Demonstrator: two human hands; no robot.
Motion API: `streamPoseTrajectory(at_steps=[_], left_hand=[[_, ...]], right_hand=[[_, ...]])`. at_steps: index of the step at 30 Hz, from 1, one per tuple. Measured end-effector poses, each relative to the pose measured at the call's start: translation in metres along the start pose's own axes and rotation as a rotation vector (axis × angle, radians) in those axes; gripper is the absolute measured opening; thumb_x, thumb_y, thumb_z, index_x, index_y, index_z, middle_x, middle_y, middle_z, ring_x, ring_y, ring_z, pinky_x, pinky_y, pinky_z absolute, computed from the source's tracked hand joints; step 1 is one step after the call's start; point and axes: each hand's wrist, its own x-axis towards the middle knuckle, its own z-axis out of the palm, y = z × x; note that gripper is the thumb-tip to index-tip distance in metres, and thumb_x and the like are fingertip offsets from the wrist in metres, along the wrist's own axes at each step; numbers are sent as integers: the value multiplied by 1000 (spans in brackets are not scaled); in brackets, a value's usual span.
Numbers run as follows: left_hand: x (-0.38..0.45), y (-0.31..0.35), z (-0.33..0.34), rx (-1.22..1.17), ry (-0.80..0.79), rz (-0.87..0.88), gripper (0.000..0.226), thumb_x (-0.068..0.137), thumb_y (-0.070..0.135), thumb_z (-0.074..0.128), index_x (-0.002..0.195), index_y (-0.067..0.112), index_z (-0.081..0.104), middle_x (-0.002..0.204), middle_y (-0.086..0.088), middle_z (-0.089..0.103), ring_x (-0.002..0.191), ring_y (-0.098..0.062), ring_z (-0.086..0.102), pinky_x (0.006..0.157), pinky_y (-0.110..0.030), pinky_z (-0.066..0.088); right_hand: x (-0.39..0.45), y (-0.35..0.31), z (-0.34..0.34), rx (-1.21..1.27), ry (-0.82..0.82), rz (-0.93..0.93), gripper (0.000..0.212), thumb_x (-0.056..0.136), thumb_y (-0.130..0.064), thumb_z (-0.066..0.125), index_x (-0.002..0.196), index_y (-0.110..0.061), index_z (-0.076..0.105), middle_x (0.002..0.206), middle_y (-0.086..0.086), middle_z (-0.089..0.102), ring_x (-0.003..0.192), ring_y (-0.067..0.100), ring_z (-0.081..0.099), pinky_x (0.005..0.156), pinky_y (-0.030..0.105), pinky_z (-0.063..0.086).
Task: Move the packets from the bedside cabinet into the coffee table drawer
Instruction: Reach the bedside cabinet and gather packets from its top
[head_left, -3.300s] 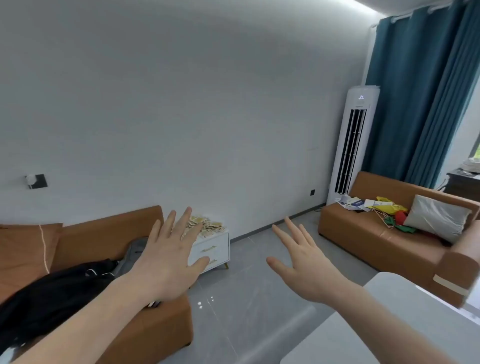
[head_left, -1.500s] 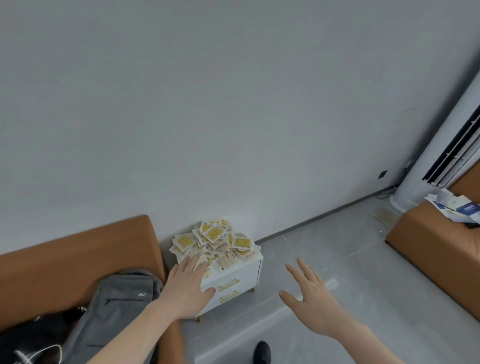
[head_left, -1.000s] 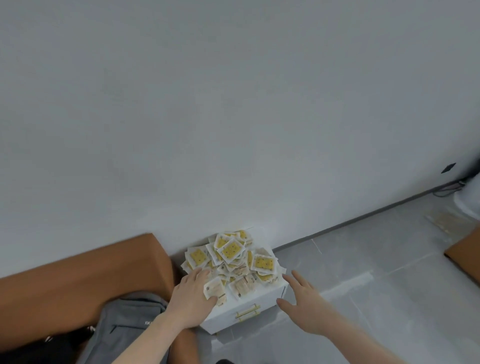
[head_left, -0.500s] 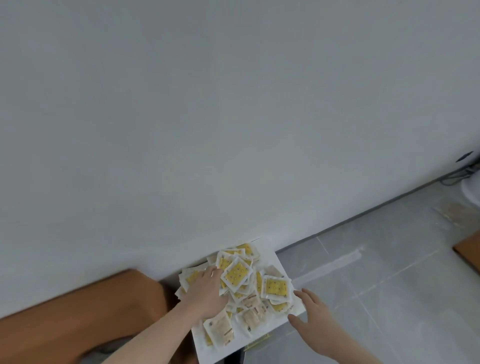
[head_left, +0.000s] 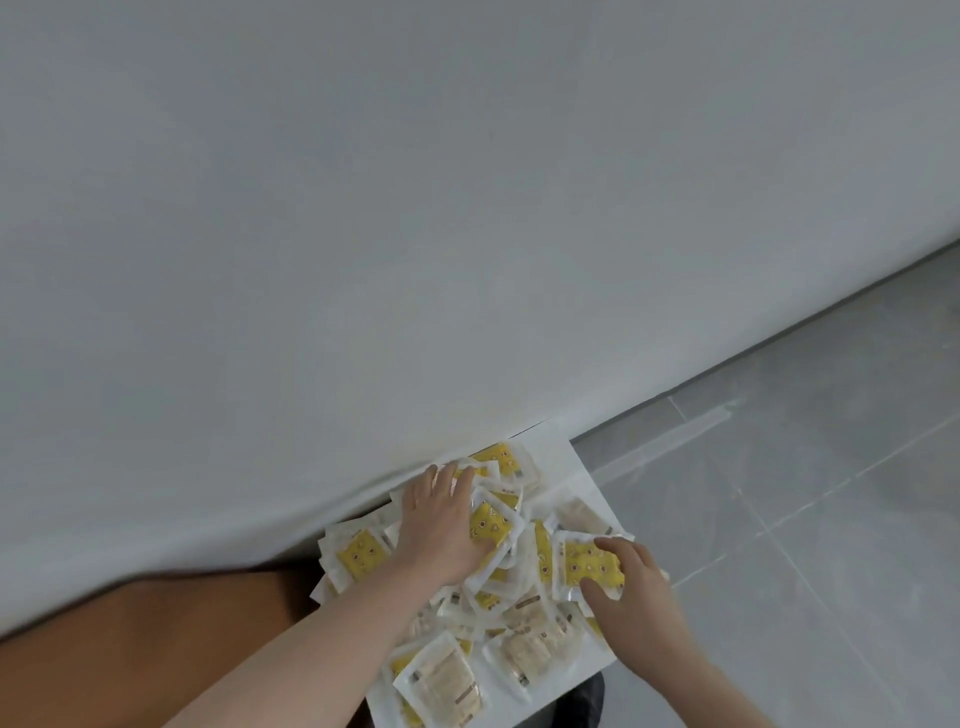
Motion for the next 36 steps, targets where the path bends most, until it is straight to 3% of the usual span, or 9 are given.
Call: streamPoseTrajectory(at_steps=[2, 5, 8, 13, 19, 23, 29, 33, 36], left_hand=[[11, -3, 18, 44, 19, -19, 103, 86, 74, 56, 162, 23, 11, 166, -5, 20, 154, -33, 15, 126, -50, 14], [20, -8, 40, 85, 55, -42, 103, 82, 75, 63, 158, 21, 19, 149, -4, 38, 139, -30, 34, 117, -46, 31], [28, -11, 50, 70, 69, -69, 101, 73, 75, 74, 147, 22, 31, 141, -3, 40, 131, -27, 39, 110, -42, 39], [41, -14, 47, 81, 50, -44, 108, 63, 77, 78, 148, 27, 33, 149, 3, 33, 137, -27, 32, 111, -46, 36], [53, -11, 42, 39, -37, -78, 101, 64, 70, 81, 145, 29, 38, 145, 7, 51, 137, -25, 39, 111, -46, 32], [56, -11, 38, -32, -37, -59, 73, 69, 66, 78, 133, 38, 56, 132, 14, 57, 132, -20, 50, 109, -47, 31], [43, -20, 34, -325, -56, -84, 64, 90, 47, 73, 146, 21, 56, 143, 5, 60, 133, -23, 57, 107, -40, 49], [24, -28, 20, -457, -2, -112, 15, 94, 41, 70, 95, 26, 68, 86, 6, 73, 80, -15, 70, 75, -40, 59], [8, -33, 9, -591, 46, -164, 9, 95, 39, 69, 97, 31, 69, 85, 11, 74, 76, -8, 69, 76, -41, 59]], right_hand=[[13, 13, 11, -7, 22, 0, 46, 96, -26, 65, 141, -32, 54, 150, -11, 44, 111, 5, 50, 71, 13, 43], [24, 31, 25, -5, 57, 1, 48, 94, -21, 68, 140, -27, 57, 146, -8, 49, 120, 10, 50, 91, 21, 41], [29, 47, 34, -18, 84, 29, 47, 94, -20, 70, 139, -25, 58, 146, -6, 49, 127, 14, 48, 101, 28, 44], [35, 65, 38, -50, 97, 38, 56, 93, -18, 70, 145, -26, 51, 152, -5, 42, 136, 22, 45, 107, 40, 49], [60, 71, 40, -105, 38, 53, 85, 93, -36, 73, 163, -33, 24, 162, -11, 31, 146, 26, 34, 116, 45, 43], [79, 73, 46, -198, 11, 58, 80, 91, -39, 73, 159, -35, 31, 155, -12, 39, 137, 22, 39, 112, 41, 45], [87, 75, 46, -208, 31, 108, 72, 82, -44, 79, 147, -37, 47, 128, -12, 59, 124, 20, 43, 104, 39, 46], [93, 74, 42, -195, 43, 103, 82, 84, -49, 77, 153, -33, 37, 134, -7, 59, 130, 22, 45, 108, 43, 45], [101, 71, 39, -163, -19, 99, 89, 88, -44, 74, 161, -29, 25, 152, -3, 40, 135, 24, 49, 103, 41, 52]])
